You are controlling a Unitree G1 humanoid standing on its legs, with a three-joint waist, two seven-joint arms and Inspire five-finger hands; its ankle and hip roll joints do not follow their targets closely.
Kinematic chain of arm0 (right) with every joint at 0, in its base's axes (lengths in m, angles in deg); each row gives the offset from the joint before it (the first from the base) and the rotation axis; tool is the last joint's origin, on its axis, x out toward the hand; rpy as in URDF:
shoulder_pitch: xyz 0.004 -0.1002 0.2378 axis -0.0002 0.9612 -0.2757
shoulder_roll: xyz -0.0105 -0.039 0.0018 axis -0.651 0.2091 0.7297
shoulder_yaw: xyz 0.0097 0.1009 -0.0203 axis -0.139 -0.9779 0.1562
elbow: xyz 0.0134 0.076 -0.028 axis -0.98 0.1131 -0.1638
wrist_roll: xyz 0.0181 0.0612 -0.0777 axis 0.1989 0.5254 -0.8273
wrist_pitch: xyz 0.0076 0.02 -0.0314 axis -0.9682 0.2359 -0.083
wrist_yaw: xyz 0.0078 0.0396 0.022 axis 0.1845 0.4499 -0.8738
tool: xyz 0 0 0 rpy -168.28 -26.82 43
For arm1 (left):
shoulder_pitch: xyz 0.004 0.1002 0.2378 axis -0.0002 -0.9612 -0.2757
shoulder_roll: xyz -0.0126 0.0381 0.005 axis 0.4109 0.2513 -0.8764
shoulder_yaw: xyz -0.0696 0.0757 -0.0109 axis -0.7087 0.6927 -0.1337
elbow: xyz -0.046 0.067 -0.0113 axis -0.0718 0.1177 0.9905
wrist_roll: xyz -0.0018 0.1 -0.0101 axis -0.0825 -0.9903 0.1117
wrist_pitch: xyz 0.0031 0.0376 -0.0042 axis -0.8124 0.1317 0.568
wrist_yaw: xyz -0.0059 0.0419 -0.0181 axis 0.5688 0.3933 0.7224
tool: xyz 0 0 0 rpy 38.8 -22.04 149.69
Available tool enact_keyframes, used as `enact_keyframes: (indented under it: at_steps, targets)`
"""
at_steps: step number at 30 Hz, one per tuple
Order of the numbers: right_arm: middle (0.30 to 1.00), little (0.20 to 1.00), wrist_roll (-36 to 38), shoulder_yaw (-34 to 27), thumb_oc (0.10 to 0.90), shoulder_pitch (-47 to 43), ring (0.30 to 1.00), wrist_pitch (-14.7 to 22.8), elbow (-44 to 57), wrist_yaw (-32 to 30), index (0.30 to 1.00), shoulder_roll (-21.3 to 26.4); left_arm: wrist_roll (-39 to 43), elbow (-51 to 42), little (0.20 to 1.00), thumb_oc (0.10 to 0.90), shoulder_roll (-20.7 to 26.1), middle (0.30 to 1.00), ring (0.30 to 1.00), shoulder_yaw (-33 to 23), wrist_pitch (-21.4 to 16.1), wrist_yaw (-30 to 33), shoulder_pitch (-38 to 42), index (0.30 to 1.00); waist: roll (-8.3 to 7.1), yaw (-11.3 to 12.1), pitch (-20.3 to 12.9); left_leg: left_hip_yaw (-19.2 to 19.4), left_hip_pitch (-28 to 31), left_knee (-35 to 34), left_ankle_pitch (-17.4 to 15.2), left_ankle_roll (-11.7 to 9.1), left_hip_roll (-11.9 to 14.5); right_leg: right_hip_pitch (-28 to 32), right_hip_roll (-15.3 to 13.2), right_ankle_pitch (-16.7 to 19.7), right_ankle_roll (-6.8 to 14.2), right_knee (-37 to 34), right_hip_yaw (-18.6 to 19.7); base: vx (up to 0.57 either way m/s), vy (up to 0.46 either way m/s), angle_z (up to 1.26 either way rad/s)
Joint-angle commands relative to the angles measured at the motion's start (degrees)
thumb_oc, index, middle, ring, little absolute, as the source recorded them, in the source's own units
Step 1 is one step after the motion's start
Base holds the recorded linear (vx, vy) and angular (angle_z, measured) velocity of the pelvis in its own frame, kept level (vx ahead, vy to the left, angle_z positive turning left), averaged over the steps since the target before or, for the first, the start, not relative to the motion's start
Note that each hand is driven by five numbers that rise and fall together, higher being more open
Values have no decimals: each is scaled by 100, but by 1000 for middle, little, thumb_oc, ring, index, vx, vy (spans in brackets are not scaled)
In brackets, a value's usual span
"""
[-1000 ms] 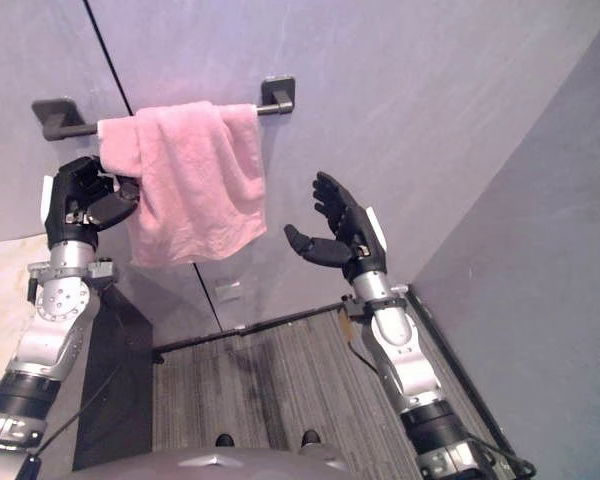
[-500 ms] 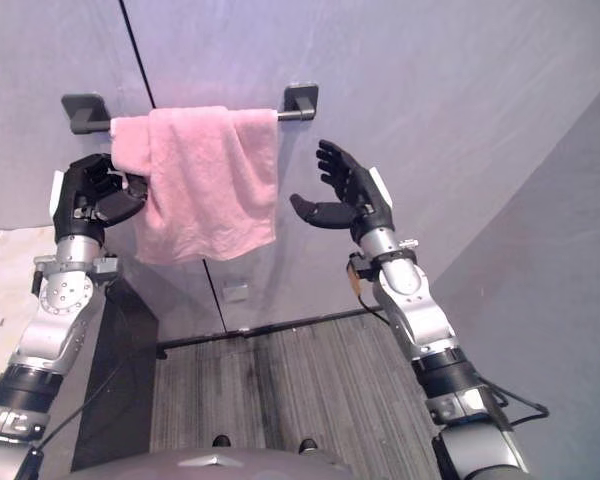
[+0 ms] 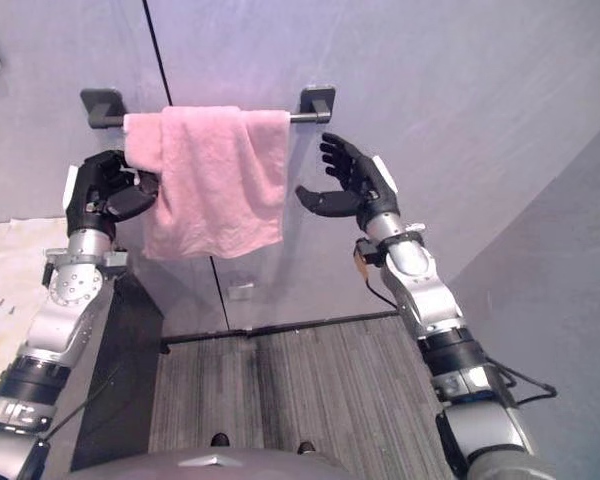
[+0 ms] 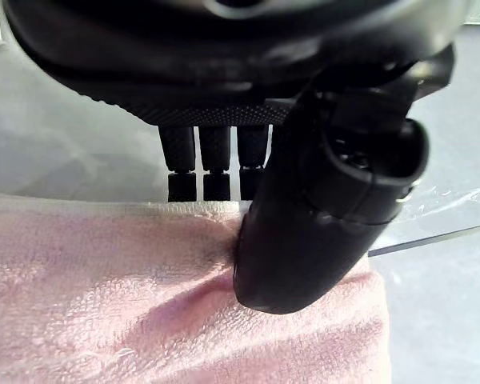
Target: Organize the bathroom.
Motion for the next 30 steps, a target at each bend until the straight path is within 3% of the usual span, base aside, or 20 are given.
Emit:
enact_keyframes:
  at_steps: [1,13,14,16,17,18,21,30]
  targets:
    - [900,900,288,2,800,-1163,900,330,-48,55,900,355,20,-48,300,400,138,300,300,221,-246,66,681,300,-278,256,-326,10,244,-4,-412,70,-174,-50,101,-20,-40,-8,-187,49,6,2]
    - [900,900,420,75,800,-1572,900,227,-382,-59,900,469,20,-241,300,400,135,300,300,285,-153,-33,580,300,-323,405,-269,-96,318,-4,-446,91,-204,60,99,-69,-54,-8,-259,26,-1,6]
    - [869,869,435,89,780,-1610,869,261,-433,-87,869,474,7,-234,300,400,139,300,300,297,-157,-34,582,300,-323,410,-263,-97,325,-4,-452,94,-204,64,100,-70,-53,-8,-264,3,-1,8]
    - [900,900,423,87,800,-1627,900,269,-459,-88,900,471,-1,-244,300,400,141,300,300,298,-141,-32,585,300,-323,412,-263,-103,327,-4,-454,96,-209,67,102,-71,-53,-8,-263,0,0,0]
    - [641,641,417,93,627,-1640,641,283,-478,-86,641,478,-7,-243,300,400,158,300,300,291,-144,-45,575,300,-325,415,-265,-102,332,-4,-458,97,-208,73,103,-73,-53,-8,-265,0,0,0]
    - [493,493,393,103,529,-1652,493,326,-519,-121,493,500,6,-221,300,400,189,300,300,292,-148,-46,583,300,-324,416,-266,-100,336,-4,-462,96,-210,77,104,-73,-49,-8,-270,0,0,0]
    - [300,300,409,101,400,-1688,300,346,-588,-115,300,563,49,-205,300,400,227,300,300,258,-174,-97,555,300,-317,421,-279,-93,339,-4,-464,91,-210,80,103,-75,-48,-8,-280,0,0,0]
    - [300,300,179,-55,400,-1387,300,548,-378,-262,300,596,22,-240,300,400,271,300,300,170,-219,0,448,300,-297,355,-233,-33,362,-4,-468,110,-213,74,102,-59,-42,-8,-237,0,0,0]
